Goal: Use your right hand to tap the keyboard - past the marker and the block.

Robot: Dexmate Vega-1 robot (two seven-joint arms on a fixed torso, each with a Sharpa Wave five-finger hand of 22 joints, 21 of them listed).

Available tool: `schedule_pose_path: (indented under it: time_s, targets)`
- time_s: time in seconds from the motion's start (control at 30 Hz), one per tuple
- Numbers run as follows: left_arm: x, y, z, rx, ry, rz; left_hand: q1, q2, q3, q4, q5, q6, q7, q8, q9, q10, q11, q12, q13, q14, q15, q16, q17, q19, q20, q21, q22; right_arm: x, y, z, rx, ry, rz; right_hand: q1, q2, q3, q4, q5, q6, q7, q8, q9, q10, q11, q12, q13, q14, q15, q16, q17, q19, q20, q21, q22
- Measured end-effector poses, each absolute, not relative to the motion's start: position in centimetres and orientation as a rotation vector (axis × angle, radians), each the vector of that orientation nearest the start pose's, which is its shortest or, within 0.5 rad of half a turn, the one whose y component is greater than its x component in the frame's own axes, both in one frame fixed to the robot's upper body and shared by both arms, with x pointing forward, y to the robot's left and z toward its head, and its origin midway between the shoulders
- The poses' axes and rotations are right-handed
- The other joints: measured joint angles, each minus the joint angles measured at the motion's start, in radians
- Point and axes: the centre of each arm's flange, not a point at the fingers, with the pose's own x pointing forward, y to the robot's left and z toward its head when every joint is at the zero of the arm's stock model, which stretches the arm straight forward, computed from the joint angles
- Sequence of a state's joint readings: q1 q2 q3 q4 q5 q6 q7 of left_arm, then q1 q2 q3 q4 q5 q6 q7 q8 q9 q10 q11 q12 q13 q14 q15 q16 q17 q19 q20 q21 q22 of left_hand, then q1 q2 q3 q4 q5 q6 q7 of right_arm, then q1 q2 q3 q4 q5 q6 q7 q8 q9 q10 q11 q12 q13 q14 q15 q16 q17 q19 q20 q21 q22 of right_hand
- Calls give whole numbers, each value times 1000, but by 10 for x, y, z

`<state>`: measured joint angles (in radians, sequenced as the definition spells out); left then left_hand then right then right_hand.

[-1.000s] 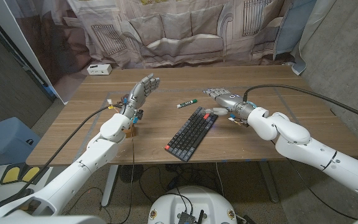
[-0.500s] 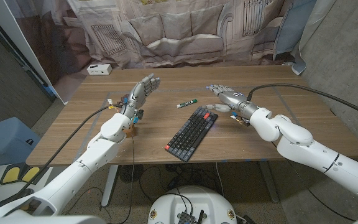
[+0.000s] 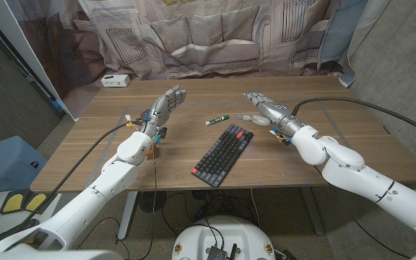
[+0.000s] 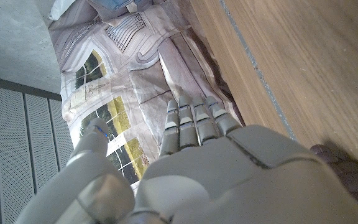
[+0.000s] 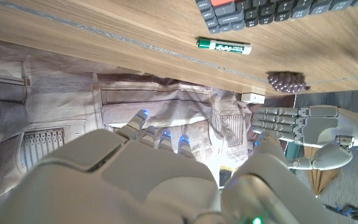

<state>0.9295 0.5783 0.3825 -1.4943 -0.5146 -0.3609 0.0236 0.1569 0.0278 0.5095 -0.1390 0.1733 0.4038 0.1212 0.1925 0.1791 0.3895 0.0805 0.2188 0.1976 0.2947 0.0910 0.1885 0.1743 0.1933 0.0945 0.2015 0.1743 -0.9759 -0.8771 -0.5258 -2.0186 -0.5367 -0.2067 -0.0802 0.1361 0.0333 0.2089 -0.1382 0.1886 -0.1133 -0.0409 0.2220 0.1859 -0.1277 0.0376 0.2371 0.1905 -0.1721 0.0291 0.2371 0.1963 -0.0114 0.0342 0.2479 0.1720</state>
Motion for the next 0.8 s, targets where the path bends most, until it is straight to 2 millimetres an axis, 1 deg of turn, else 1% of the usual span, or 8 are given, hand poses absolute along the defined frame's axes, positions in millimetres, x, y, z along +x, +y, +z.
schedule_pose_path:
  time_s: [0.13,0.23,0.3,0.43,0.57,0.7,0.73,0.8]
  targets:
    - [606,261,-13,108,-734,-257,0,0,0,0,0,2,2,0,0,0,0,0,0,0,0,0,0,0,0,0,0,537,-199,-4,-1334,-756,20,8,0,0,0,0,25,2,1,0,10,4,0,0,0,-3,0,-1,15,-6,0,0]
    - [606,261,-13,107,-736,-258,0,0,0,0,0,4,4,0,0,0,0,0,0,0,0,0,0,0,0,0,0,537,-200,-2,-1299,-764,17,8,0,0,0,0,35,-7,1,0,10,4,0,0,0,-3,0,-1,19,-9,0,0]
    - [606,261,-13,107,-737,-258,0,0,0,0,0,4,4,0,0,0,0,0,0,2,-2,0,0,0,0,0,0,538,-202,-2,-1283,-763,14,8,0,0,0,0,39,-11,9,0,16,-2,0,0,0,-3,0,-1,22,-13,0,0]
    - [606,261,-13,106,-738,-258,0,0,0,0,0,4,4,0,0,0,0,0,0,4,-4,0,0,0,0,0,0,540,-205,0,-1239,-763,14,8,0,4,-4,0,46,-18,9,0,15,-2,0,0,0,-3,0,-1,22,-13,0,0]
    - [606,261,-13,106,-739,-258,0,0,0,0,0,4,4,0,0,0,0,0,0,4,-4,0,0,0,0,0,0,542,-208,3,-1177,-765,18,8,0,4,-4,0,55,-16,9,-1,21,-7,0,0,3,-6,0,-1,22,-13,0,0]
    - [606,261,-13,106,-740,-259,0,0,0,0,0,4,4,0,0,4,4,0,0,4,-4,0,0,0,0,0,0,545,-213,5,-1168,-760,5,13,5,4,-4,0,75,-18,9,-5,33,-9,0,-3,10,-4,0,-1,26,-16,-4,0]
    - [606,261,-13,106,-740,-259,0,0,0,0,0,4,4,0,0,4,4,0,0,4,-4,0,0,0,0,0,0,544,-213,6,-1108,-766,25,13,5,4,-4,0,78,-21,9,-5,33,-9,0,-4,11,-6,0,-1,26,-16,-4,0]
    - [606,261,-13,106,-740,-259,0,0,0,0,0,4,4,0,0,4,4,0,0,4,-4,0,0,0,0,0,0,546,-215,7,-1084,-765,26,19,0,4,-4,0,85,-22,9,-5,42,-7,0,-5,16,-9,0,-1,26,-16,-4,0]
